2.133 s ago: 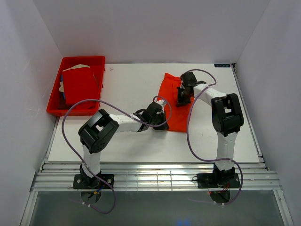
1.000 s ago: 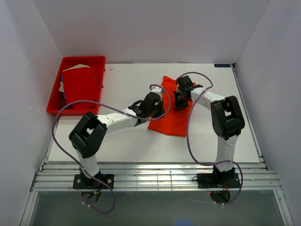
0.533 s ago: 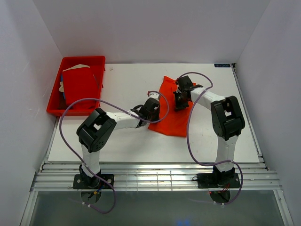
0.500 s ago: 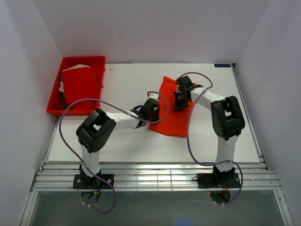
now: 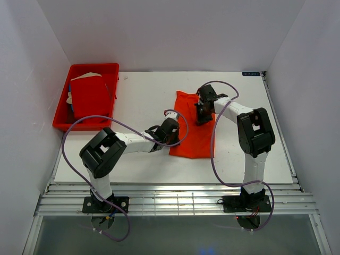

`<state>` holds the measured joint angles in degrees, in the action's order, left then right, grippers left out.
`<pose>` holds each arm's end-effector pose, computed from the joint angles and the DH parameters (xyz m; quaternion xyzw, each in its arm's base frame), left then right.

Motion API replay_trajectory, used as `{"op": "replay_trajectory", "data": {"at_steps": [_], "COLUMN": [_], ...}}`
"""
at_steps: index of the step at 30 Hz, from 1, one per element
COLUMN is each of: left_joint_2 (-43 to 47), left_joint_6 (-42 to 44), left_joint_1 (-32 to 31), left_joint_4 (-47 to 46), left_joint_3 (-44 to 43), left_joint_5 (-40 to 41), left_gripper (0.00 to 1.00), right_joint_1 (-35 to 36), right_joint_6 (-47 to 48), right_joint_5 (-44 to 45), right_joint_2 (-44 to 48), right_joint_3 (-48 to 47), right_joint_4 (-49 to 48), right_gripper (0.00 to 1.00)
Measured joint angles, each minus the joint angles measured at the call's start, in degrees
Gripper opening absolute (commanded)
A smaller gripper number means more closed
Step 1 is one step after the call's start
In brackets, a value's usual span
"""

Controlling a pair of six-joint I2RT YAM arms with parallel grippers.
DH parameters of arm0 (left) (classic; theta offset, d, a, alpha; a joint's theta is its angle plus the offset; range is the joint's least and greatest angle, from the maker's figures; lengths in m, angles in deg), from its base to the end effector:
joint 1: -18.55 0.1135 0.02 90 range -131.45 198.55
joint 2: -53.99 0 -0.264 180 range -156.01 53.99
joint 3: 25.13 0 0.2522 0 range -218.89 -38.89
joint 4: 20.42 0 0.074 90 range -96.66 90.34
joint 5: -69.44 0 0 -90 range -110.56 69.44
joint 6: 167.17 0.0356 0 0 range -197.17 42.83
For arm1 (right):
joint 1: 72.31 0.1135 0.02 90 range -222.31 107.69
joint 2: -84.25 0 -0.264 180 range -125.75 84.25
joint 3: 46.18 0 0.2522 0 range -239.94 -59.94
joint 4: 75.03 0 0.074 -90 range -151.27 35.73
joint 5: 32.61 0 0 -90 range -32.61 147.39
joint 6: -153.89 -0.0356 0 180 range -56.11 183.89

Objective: Fold and stack the t-shirts
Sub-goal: Fold the tshirt

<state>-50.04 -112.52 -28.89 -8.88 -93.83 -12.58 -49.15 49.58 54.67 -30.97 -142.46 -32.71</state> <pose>0.2501 -0.2651 0.1440 0.0723 0.9253 -0.1939 0.3179 0.3889 0.1682 0.1744 -0.0806 0.9651 0.1015 0.2276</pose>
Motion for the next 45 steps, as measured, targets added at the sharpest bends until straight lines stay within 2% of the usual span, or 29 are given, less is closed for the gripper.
{"op": "replay_trajectory", "data": {"at_steps": [10,11,14,15,17,18,20,21,23,24,25,31,35,45], "left_joint_2": [1.44,1.95,4.66,5.92,9.18,10.82,13.99,15.39,17.81,18.78,19.21,19.28,19.28,18.60], "left_joint_6": [-1.86,-1.97,-2.01,-2.05,-2.05,-2.08,-1.86,-1.79,-2.43,-2.40,-2.29,-3.17,-3.69,-6.62], "left_joint_1": [-0.44,-0.55,-0.79,-0.79,-0.81,-0.81,-0.79,-0.79,-0.74,-0.72,-0.72,0.04,1.03,3.82], "left_joint_4": [3.21,4.50,8.94,10.34,12.81,13.75,15.02,15.43,15.96,15.98,16.00,16.68,15.89,5.53], "left_joint_3": [-0.09,-0.20,-0.61,-0.94,-1.92,-2.56,-3.72,-3.98,-3.87,-3.41,-2.95,3.56,7.19,14.19], "left_joint_5": [0.02,0.09,1.22,1.86,3.48,4.22,5.29,5.64,5.79,5.35,4.90,-0.79,-4.61,-13.20], "left_gripper": [0.00,0.00,0.00,0.00,0.22,0.37,0.69,0.72,0.79,0.91,0.97,0.98,0.97,0.95], "right_joint_1": [0.13,0.26,0.81,0.98,1.38,1.40,1.73,1.90,2.14,2.25,2.34,2.56,2.75,2.80], "right_joint_6": [0.22,0.28,0.68,0.72,0.70,0.57,-0.17,-0.52,-1.68,-2.05,-2.62,-6.10,-7.87,-10.71], "right_joint_5": [-0.24,-0.07,1.38,2.25,3.48,3.89,4.48,4.66,4.94,4.92,4.92,4.74,4.61,3.34], "right_joint_2": [0.37,0.96,5.42,8.17,15.17,19.04,26.88,30.21,35.65,37.09,37.90,38.42,41.05,42.58], "right_joint_3": [-0.20,-0.17,0.52,1.33,3.37,4.74,8.50,10.58,15.89,18.62,21.38,34.32,37.51,42.73], "right_joint_4": [1.09,1.66,3.10,3.26,3.54,3.13,2.54,2.51,2.05,2.01,2.05,3.45,2.93,-1.14], "right_gripper": [0.10,0.13,0.32,0.43,0.49,0.56,0.64,0.68,0.70,0.71,0.71,0.71,0.71,0.68]}}
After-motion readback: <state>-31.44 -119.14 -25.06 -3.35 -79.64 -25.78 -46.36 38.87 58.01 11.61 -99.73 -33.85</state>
